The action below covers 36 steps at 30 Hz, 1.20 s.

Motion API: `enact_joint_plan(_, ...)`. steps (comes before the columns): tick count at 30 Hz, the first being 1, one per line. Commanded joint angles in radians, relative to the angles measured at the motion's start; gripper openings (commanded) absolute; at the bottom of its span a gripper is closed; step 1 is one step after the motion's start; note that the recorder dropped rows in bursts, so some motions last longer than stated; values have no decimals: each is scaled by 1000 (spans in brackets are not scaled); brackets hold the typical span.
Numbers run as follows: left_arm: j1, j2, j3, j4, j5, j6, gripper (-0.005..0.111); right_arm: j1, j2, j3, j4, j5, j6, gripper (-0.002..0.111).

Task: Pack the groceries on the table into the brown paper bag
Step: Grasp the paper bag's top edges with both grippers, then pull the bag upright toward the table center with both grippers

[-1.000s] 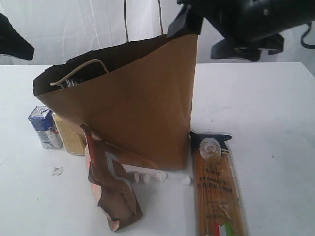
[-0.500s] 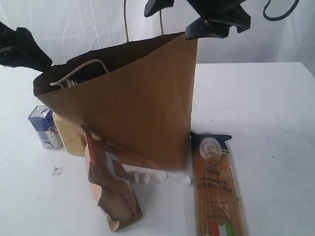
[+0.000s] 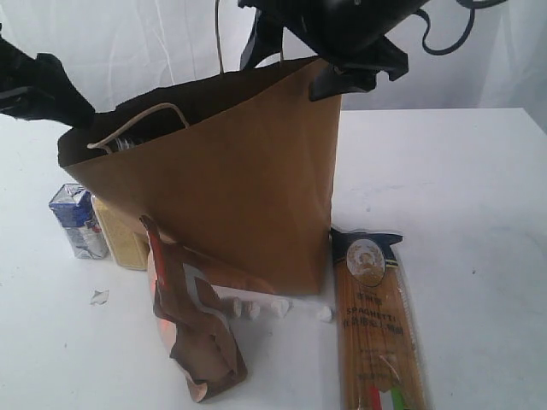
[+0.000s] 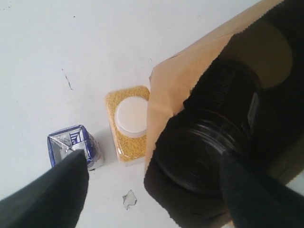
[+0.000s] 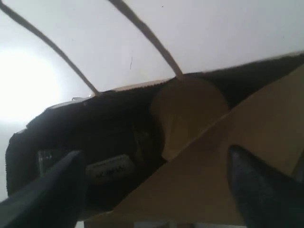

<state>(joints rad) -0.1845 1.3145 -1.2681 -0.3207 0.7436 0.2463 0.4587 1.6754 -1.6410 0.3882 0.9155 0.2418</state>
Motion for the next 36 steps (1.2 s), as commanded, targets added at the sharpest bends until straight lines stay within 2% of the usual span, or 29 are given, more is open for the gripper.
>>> enact_joint_plan(1, -3, 30, -2, -4, 5, -7, 78, 2, 7, -4, -26, -5, -3, 74)
enact_joint_plan(15, -9, 133, 0, -15, 10, -10, 76, 12, 61, -4, -24, 3, -17, 69)
enact_joint_plan(16, -9, 142, 0, -26, 10, -10, 73, 12, 61, -4, -24, 3, -17, 67)
enact_joint_plan(21, -9, 152, 0, -68, -9, -10, 43, 12, 61, -4, -24, 3, -17, 53)
enact_joint_plan(23, -11, 154, 0, -85, -11, -10, 26, 12, 59, -4, -24, 5, -17, 40)
enact_joint_plan(27, -43, 163, 0, -91, -17, -4, 2, 12, 51, -4, -24, 11, -17, 12)
enact_joint_plan(29, -67, 163, 0, -95, -33, 8, 0, 12, 40, -4, -24, 11, -17, 0)
enact_joint_plan(36, -109, 163, -89, -115, -30, 19, 0, 12, -38, -4, -33, 25, -50, 0)
